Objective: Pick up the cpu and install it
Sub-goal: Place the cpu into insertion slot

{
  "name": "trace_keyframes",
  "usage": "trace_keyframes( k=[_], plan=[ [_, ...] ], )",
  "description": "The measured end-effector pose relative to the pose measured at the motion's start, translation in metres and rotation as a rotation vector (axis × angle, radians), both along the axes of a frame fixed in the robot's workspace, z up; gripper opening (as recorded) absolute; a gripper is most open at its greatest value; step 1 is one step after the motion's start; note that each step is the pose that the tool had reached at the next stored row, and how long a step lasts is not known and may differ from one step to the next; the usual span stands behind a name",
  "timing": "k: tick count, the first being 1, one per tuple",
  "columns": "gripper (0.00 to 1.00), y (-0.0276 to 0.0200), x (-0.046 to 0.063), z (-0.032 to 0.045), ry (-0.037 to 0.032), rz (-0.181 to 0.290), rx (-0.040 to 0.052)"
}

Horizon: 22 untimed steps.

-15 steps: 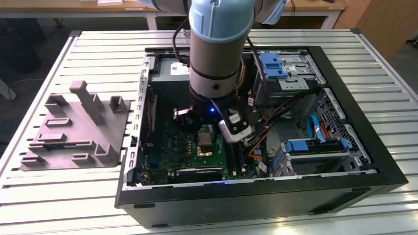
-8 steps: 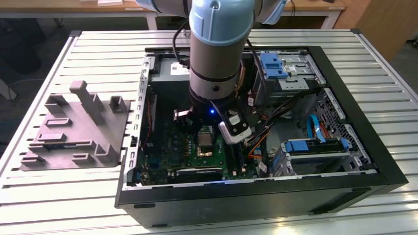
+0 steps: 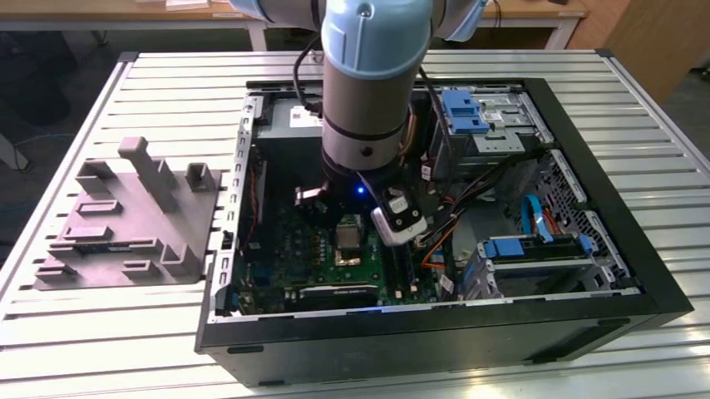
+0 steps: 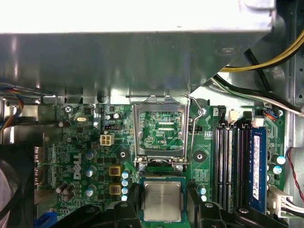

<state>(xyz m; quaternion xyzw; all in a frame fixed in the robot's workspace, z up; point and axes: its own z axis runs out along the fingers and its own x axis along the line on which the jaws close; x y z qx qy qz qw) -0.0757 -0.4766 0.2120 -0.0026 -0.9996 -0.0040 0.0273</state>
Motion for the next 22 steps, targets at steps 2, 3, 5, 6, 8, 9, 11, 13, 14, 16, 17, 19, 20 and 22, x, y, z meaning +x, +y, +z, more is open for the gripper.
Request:
trace_keyframes(
  k=[2, 3, 5, 6, 8, 9, 11, 13, 14, 16, 17, 19, 20, 22],
  plan=[
    [0.47, -0.0001, 0.000, -0.0019, 0.0000, 0.000, -0.0001],
    [0.47, -0.0001, 0.000, -0.0035, 0.0000, 0.000, 0.0000],
    [0.47, -0.0001, 0.000, -0.0070, 0.0001, 0.000, -0.0001],
    [0.47, -0.0001, 0.000, -0.0085, 0.0001, 0.000, -0.0001],
    [0.47, -0.0001, 0.000, -0.0116, 0.0000, 0.000, -0.0001],
    [0.47, -0.0001, 0.000, -0.0129, 0.0000, 0.000, 0.0000],
    [0.47, -0.0006, 0.000, -0.0138, 0.0002, 0.000, -0.0006],
    [0.47, -0.0012, 0.000, -0.0143, 0.0000, 0.000, -0.0003],
    [0.47, -0.0016, 0.000, -0.0142, 0.0001, 0.000, -0.0005],
    [0.47, -0.0025, 0.000, -0.0143, 0.0001, 0.000, -0.0005],
    [0.47, -0.0028, 0.000, -0.0144, 0.0001, 0.000, -0.0005],
    [0.47, -0.0030, 0.000, -0.0145, 0.0001, 0.000, -0.0004],
    [0.47, -0.0030, 0.000, -0.0145, 0.0001, 0.000, -0.0004],
    [0.47, -0.0031, 0.000, -0.0146, 0.0001, 0.000, -0.0004]
  ],
)
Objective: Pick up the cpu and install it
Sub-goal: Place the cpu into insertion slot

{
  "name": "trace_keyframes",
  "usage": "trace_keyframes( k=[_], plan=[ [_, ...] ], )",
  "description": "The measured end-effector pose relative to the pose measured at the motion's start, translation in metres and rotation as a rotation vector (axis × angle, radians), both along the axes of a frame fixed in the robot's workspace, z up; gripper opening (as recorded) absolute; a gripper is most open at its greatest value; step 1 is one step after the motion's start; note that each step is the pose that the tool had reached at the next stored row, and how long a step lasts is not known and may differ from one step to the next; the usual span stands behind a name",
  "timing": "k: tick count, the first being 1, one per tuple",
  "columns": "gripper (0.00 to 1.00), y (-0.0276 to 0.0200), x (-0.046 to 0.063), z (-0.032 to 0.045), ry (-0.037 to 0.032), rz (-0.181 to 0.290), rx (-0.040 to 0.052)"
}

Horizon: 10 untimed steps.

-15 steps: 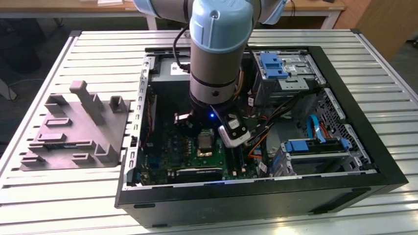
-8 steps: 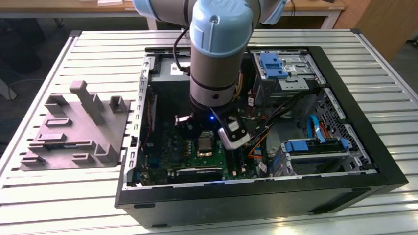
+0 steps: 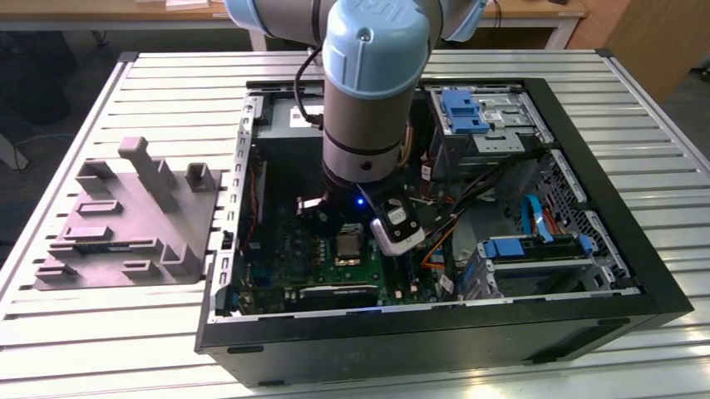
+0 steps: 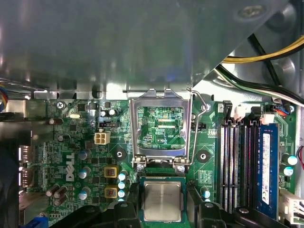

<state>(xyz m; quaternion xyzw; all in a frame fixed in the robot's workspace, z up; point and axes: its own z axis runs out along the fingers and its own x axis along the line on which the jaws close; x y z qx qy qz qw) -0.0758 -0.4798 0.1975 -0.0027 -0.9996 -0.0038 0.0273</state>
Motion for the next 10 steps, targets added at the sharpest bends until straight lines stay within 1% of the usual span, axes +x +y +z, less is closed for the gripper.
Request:
trace_keyframes(
  k=[5, 10],
  plan=[
    [0.47, -0.0017, -0.0001, -0.0013, 0.0003, 0.000, 0.0000],
    [0.47, -0.0025, -0.0002, -0.0038, 0.0031, 0.000, -0.0002]
  ],
)
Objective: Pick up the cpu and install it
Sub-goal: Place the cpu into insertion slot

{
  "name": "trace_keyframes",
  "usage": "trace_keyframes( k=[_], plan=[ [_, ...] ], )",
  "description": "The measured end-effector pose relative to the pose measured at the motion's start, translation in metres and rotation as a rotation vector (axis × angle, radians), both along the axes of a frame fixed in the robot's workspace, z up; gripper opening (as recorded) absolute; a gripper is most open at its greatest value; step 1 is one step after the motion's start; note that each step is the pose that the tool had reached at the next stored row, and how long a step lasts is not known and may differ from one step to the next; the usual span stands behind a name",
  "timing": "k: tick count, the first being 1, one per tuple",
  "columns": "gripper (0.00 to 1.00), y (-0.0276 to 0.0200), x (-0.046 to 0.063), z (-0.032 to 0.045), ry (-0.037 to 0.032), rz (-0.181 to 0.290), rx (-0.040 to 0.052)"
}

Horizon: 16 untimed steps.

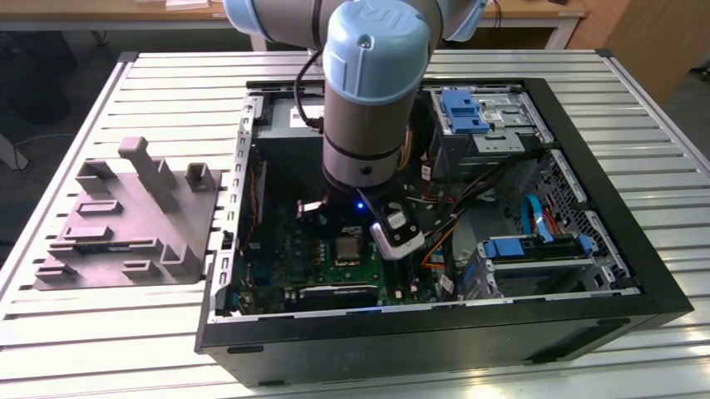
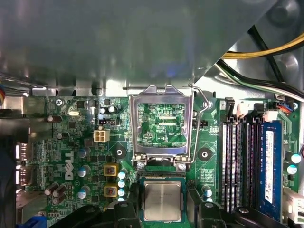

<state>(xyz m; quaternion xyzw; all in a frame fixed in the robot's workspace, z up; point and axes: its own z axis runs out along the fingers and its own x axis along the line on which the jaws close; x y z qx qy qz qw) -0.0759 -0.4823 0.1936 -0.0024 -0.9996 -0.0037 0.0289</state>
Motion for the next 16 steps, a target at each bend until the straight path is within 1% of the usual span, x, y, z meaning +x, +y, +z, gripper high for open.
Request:
trace_keyframes(
  k=[6, 16],
  plan=[
    [0.47, -0.0011, -0.0003, -0.0026, 0.0015, 0.008, 0.0001],
    [0.47, -0.0015, -0.0004, -0.0067, 0.0035, 0.008, -0.0005]
  ],
)
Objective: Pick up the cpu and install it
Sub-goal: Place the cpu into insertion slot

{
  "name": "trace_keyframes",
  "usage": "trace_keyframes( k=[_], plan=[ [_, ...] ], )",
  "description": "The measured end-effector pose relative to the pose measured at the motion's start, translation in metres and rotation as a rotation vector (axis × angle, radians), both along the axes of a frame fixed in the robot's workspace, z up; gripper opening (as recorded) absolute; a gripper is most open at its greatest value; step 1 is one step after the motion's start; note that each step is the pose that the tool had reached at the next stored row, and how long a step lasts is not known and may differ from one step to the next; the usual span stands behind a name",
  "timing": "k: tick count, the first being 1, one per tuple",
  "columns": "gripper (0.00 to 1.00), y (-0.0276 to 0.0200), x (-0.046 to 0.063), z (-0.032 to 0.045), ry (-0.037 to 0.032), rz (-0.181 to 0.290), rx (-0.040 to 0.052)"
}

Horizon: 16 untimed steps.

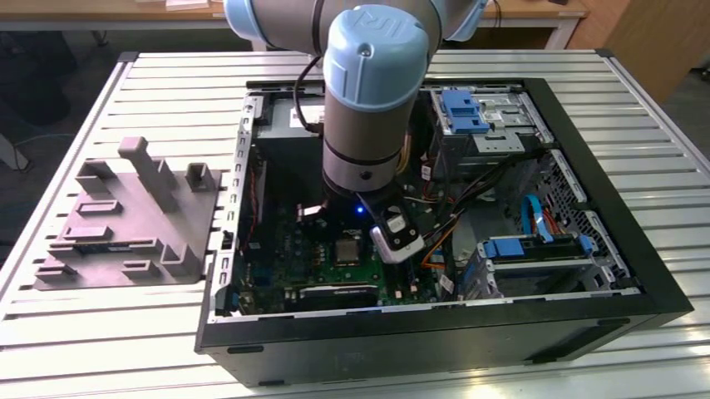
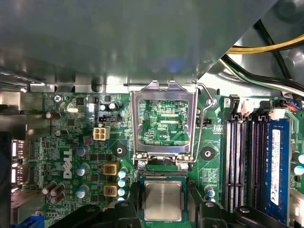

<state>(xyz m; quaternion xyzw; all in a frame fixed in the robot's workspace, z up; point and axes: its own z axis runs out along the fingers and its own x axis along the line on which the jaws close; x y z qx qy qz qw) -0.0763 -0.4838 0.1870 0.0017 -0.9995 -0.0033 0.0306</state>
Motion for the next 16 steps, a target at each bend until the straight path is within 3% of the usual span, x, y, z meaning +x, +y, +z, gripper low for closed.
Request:
trace_keyframes(
  k=[11, 12, 16],
  plan=[
    [0.48, 0.0001, -0.0001, -0.0004, -0.0001, 0.000, 0.0001],
    [0.54, 0.0001, 0.0000, -0.0004, -0.0003, 0.000, 0.0000],
    [0.54, 0.0001, 0.0001, 0.0000, -0.0002, 0.000, -0.0005]
  ],
)
